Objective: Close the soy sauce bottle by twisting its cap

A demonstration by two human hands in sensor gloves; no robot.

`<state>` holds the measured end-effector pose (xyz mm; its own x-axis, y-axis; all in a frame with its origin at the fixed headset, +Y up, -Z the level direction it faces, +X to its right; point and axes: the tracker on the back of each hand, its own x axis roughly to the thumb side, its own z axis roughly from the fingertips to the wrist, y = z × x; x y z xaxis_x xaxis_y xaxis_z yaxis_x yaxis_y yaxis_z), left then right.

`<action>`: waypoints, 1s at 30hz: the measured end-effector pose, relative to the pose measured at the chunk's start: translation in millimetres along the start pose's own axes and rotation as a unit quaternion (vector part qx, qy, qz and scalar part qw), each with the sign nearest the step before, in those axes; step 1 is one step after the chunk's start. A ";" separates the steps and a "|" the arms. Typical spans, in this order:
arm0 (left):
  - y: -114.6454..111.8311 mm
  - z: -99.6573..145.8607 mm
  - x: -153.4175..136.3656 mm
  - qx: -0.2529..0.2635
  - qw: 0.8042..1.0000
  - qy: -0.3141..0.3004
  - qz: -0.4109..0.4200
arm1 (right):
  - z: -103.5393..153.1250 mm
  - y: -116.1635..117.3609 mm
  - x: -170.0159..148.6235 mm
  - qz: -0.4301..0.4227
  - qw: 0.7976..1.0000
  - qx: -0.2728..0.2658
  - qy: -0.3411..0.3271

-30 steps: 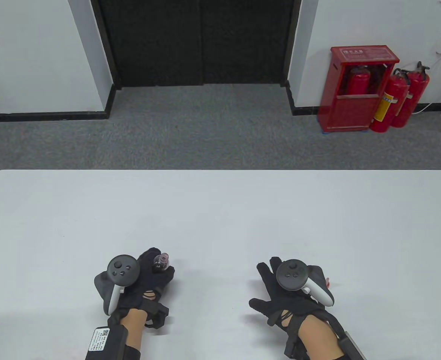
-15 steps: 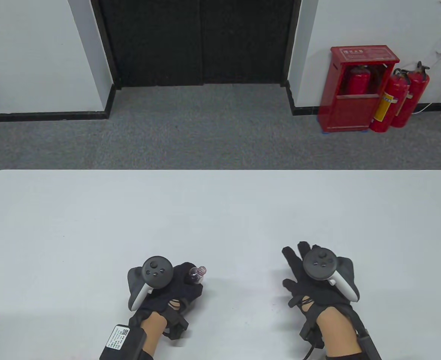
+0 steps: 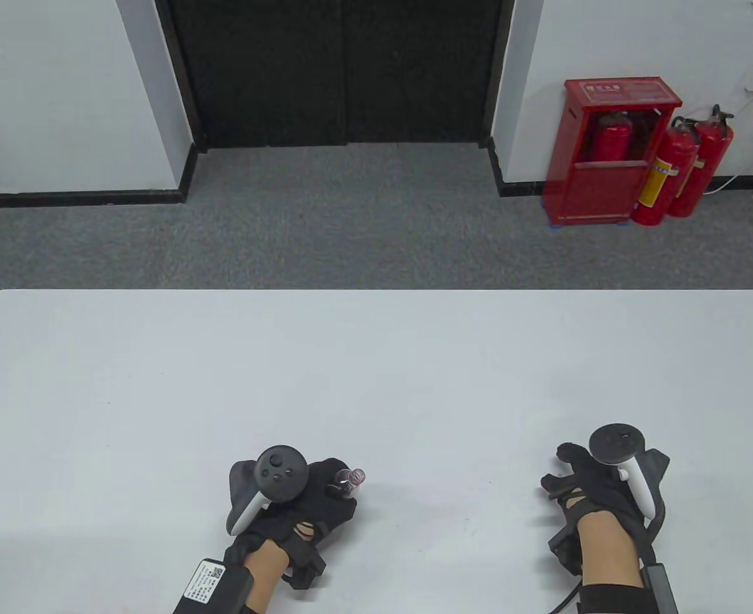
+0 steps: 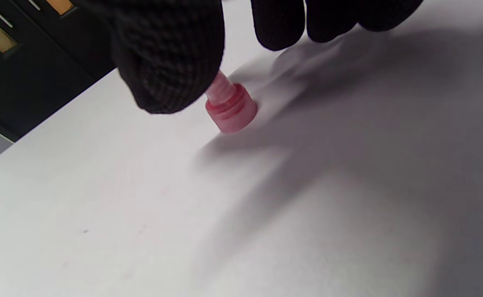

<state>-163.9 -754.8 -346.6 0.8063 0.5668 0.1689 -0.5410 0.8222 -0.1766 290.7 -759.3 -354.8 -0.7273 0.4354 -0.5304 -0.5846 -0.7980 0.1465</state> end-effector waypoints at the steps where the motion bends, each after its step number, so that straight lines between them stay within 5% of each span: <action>1: -0.5 0.0 0.0 -0.003 1.000 0.001 -0.001 | 0.1 1.8 1.7 0.012 1.000 -0.002 0.004; 9: -1.9 -0.2 -1.3 -0.005 1.000 0.000 -0.004 | 2.9 15.9 16.1 0.102 0.994 -0.041 0.027; 17: -5.6 -1.3 1.6 -0.031 0.999 -0.010 -0.025 | 17.6 16.8 31.8 0.038 0.997 -0.042 -0.057; 20: -7.5 -1.7 4.6 -0.042 0.998 -0.015 -0.041 | 31.4 31.7 51.0 -0.109 0.961 0.088 -0.237; 24: -9.8 -1.5 10.8 -0.062 0.997 -0.023 -0.049 | 59.0 57.3 87.0 -0.174 0.911 0.180 -0.327; 30: -10.2 2.3 23.4 -0.090 0.992 -0.035 -0.077 | 91.9 73.6 114.5 -0.155 0.889 0.178 -0.392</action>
<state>-140.0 -749.8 -338.6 0.8544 0.4420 0.2730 -0.3560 0.8809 -0.3120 131.4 -729.9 -328.0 -0.4564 0.8796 0.1338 -0.7763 -0.4672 0.4231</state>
